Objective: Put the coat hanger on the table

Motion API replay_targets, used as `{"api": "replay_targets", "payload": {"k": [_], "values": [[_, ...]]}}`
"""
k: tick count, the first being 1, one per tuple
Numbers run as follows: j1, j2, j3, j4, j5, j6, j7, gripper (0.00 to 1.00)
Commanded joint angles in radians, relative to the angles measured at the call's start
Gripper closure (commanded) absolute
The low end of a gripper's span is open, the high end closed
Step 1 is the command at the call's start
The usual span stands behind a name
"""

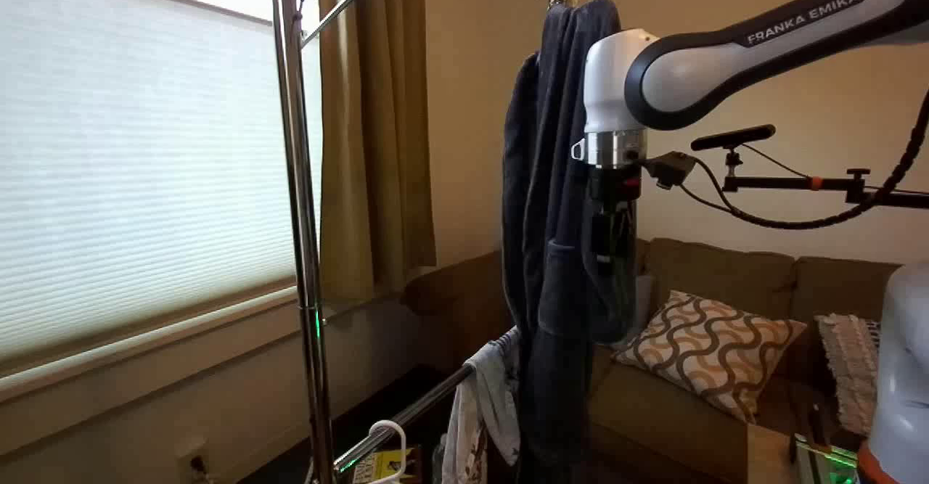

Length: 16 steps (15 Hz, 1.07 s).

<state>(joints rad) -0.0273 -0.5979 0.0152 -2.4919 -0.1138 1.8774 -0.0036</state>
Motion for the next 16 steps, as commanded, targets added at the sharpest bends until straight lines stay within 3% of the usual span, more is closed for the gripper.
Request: {"api": "replay_targets", "payload": {"k": [1, 6, 9, 13, 16], "values": [[0.006, 0.001, -0.004, 0.002, -0.002, -0.003, 0.003, 0.00], [0.006, 0.002, -0.004, 0.002, -0.002, -0.003, 0.003, 0.00], [0.085, 0.092, 0.056, 0.114, 0.033, 0.091, -0.015, 0.00], [0.183, 0.164, 0.131, 0.307, 0.056, 0.124, -0.051, 0.00], [0.204, 0.121, 0.131, 0.411, 0.069, 0.138, -0.053, 0.00]]}}
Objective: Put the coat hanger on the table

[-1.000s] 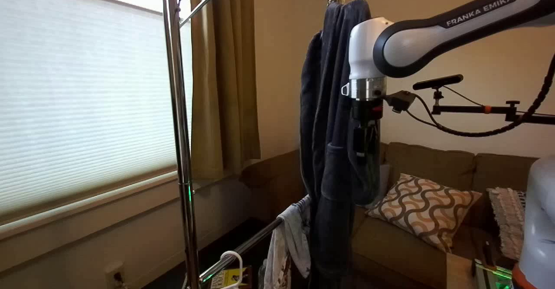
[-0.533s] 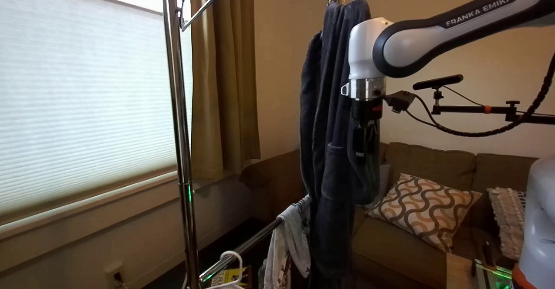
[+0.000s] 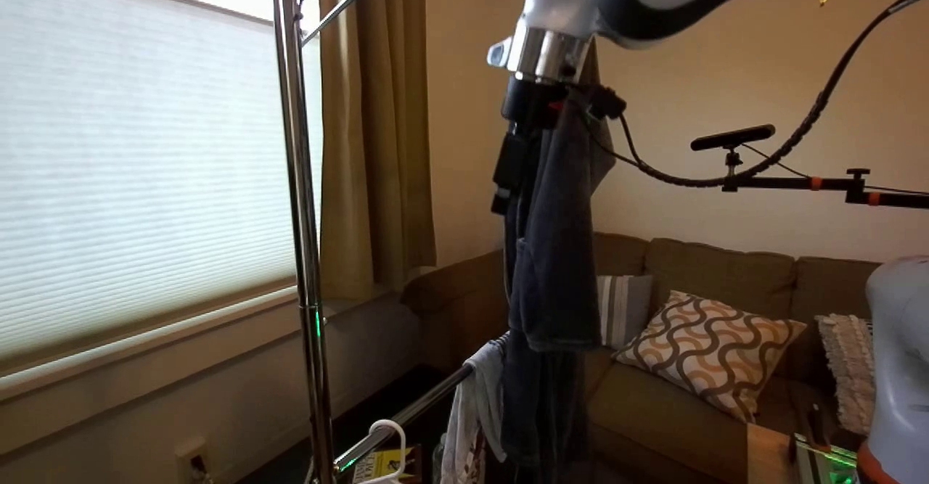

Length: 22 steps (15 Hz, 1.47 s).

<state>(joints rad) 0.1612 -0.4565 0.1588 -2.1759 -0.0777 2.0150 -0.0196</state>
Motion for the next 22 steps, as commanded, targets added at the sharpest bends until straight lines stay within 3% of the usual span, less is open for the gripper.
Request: {"api": "replay_targets", "payload": {"k": [1, 7, 9, 10, 11, 14, 22], "values": [[0.019, -0.029, -0.013, 0.128, 0.032, 0.018, -0.040, 0.00], [0.069, 0.021, 0.007, 0.410, 0.059, 0.082, -0.146, 0.00], [0.075, 0.013, 0.034, 0.448, 0.064, 0.086, -0.123, 0.00], [0.067, 0.001, 0.068, 0.450, 0.010, 0.086, -0.126, 0.00], [0.063, 0.002, 0.037, 0.434, 0.040, 0.079, -0.123, 0.00], [0.067, 0.004, 0.070, 0.457, 0.021, 0.078, -0.121, 0.00], [0.046, 0.056, 0.120, 0.567, 0.110, 0.053, 0.140, 0.00]]}}
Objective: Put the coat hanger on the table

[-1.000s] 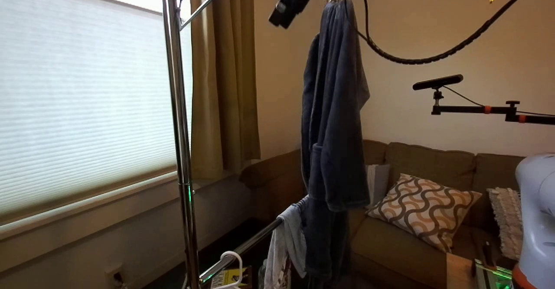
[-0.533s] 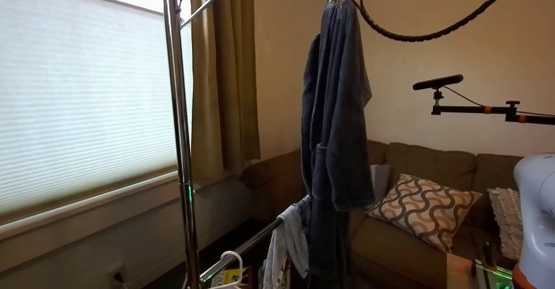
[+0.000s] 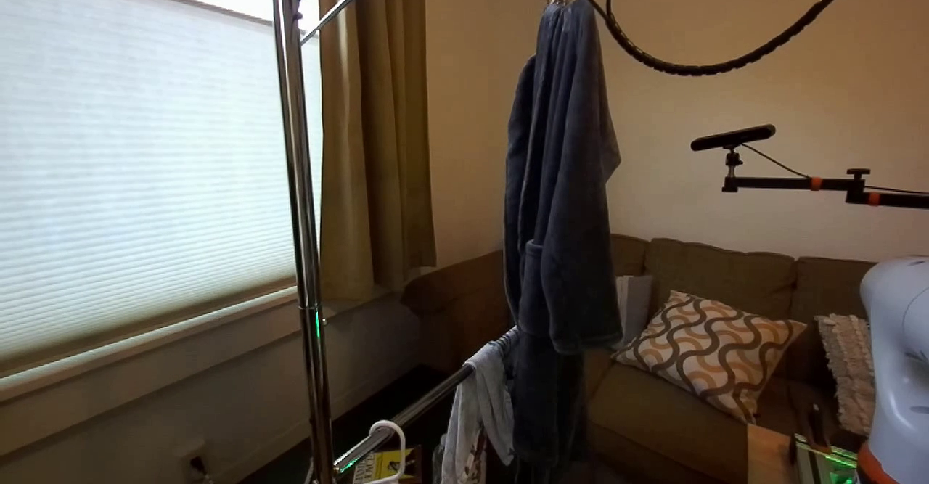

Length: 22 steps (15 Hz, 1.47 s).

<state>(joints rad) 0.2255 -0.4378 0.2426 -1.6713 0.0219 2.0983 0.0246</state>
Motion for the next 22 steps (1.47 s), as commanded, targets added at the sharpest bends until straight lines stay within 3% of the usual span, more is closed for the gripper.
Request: {"api": "replay_targets", "payload": {"k": [1, 5, 9, 13, 17, 22], "values": [[-0.052, 0.063, 0.073, 0.091, -0.039, -0.040, 0.175, 0.00], [-0.108, 0.199, 0.184, 0.213, -0.207, -0.111, 0.377, 0.00], [-0.075, 0.295, 0.217, 0.313, -0.310, -0.184, 0.457, 0.00], [-0.024, 0.290, 0.179, 0.356, -0.255, -0.238, 0.376, 0.00], [-0.035, 0.279, 0.191, 0.385, -0.205, -0.220, 0.300, 0.00], [-0.005, 0.376, 0.195, 0.457, -0.236, -0.271, 0.348, 0.00]]}}
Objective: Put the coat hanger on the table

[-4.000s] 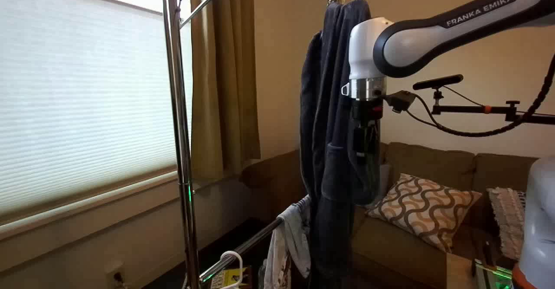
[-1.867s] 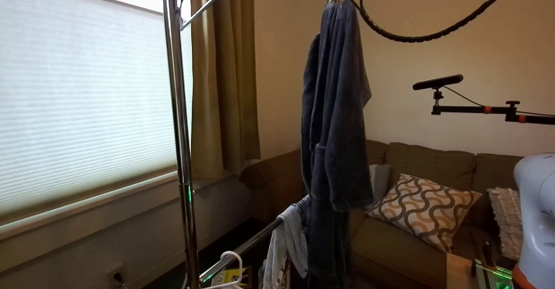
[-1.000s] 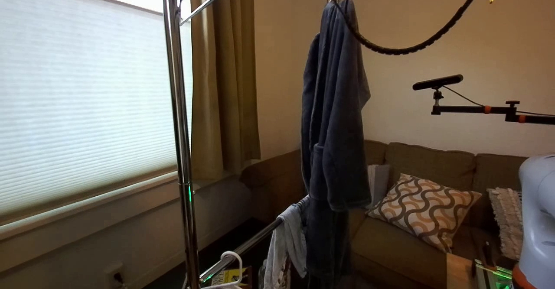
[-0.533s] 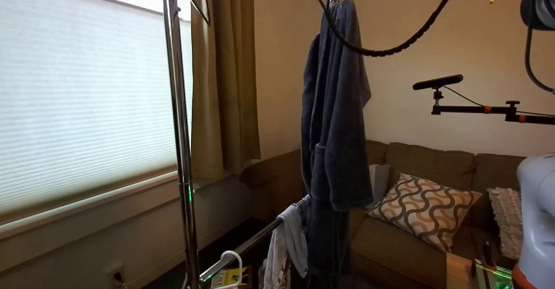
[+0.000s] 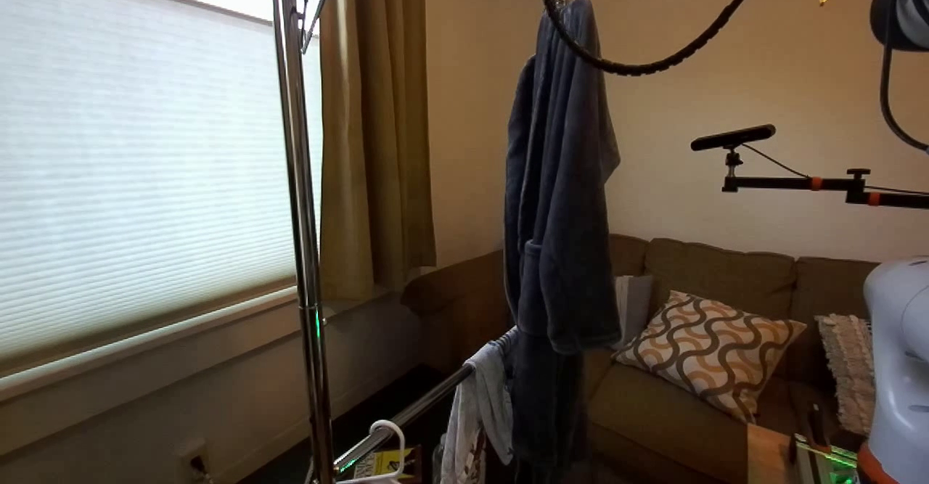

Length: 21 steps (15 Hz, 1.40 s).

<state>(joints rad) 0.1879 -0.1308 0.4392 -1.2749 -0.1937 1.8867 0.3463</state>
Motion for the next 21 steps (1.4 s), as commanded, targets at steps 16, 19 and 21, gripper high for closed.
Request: {"api": "replay_targets", "payload": {"k": [16, 19, 21], "values": [[0.043, 0.099, -0.013, 0.126, -0.152, -0.333, 0.151, 1.00], [0.044, 0.087, -0.011, 0.127, -0.137, -0.336, 0.112, 0.99], [0.043, 0.071, -0.011, 0.120, -0.141, -0.329, 0.096, 0.99]]}}
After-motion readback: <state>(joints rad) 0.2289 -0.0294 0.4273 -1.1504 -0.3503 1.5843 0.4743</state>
